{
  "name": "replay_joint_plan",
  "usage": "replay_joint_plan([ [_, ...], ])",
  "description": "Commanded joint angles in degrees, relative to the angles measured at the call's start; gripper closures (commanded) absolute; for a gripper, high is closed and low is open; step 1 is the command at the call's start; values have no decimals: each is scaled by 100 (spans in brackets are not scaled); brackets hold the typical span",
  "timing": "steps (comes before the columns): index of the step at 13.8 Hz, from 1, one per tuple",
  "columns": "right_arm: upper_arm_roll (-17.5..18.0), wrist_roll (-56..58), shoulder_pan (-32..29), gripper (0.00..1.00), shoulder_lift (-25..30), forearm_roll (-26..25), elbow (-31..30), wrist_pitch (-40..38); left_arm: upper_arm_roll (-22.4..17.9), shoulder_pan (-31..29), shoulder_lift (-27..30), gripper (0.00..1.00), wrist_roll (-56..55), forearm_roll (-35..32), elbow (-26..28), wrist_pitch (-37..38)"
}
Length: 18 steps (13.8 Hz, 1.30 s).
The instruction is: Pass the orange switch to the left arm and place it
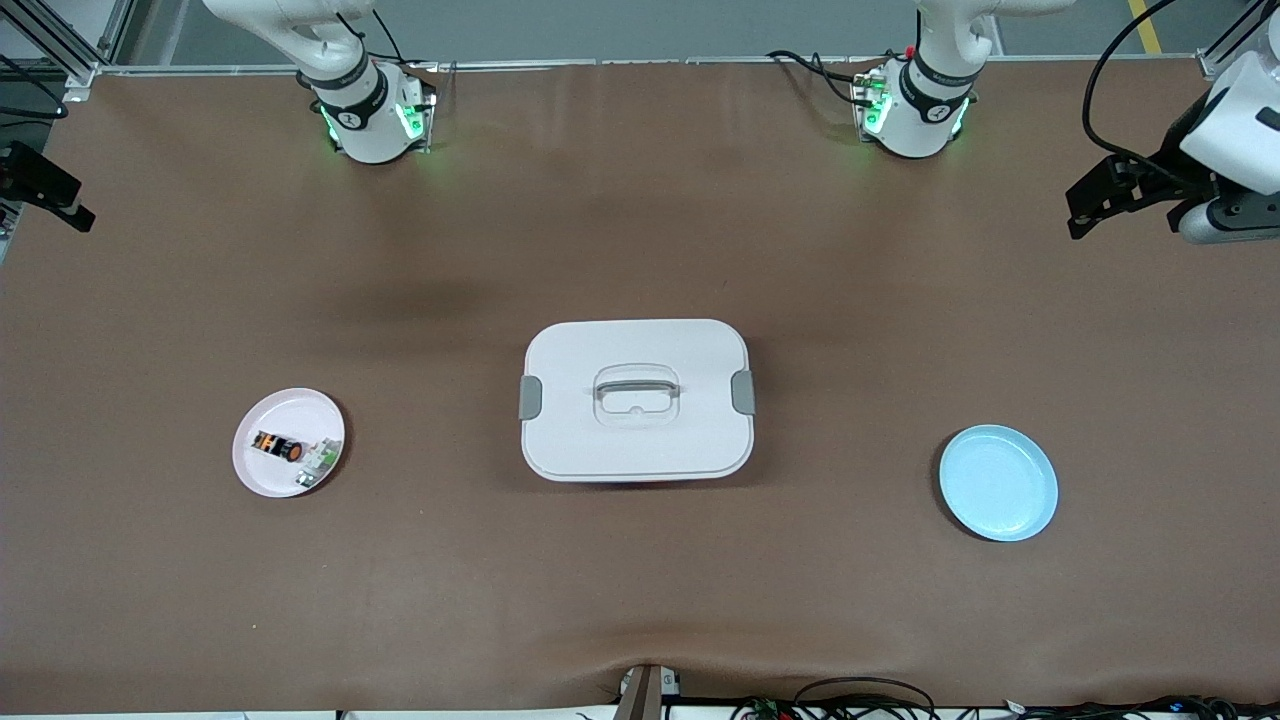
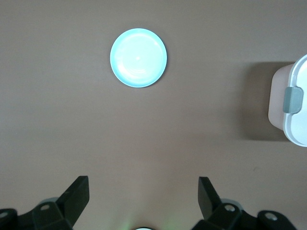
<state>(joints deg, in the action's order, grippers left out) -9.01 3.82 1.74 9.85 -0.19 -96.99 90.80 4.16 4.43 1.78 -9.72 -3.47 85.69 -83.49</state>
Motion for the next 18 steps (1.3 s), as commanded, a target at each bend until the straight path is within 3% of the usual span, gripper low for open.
replay_joint_plan([
  [1, -31, -83, 37, 0, -80, -86, 163, -80, -12, -12, 33, 0, 137, 135, -44, 34],
  [6, -31, -92, 37, 0, -80, -95, 198, -72, -21, -21, -160, 0, 119, 180, -272, 43],
  [11, -31, -92, 11, 0, -220, -78, 277, -37, -21, -47, -169, 0, 31, 180, -123, 78],
  [15, -31, -57, 11, 0, -545, -51, 338, -10, -12, -30, -169, 0, 14, 180, -106, 52],
  [18, -31, -84, 11, 0, -1106, -112, 356, 42, 6, -39, -169, 0, 22, 250, -106, 26],
])
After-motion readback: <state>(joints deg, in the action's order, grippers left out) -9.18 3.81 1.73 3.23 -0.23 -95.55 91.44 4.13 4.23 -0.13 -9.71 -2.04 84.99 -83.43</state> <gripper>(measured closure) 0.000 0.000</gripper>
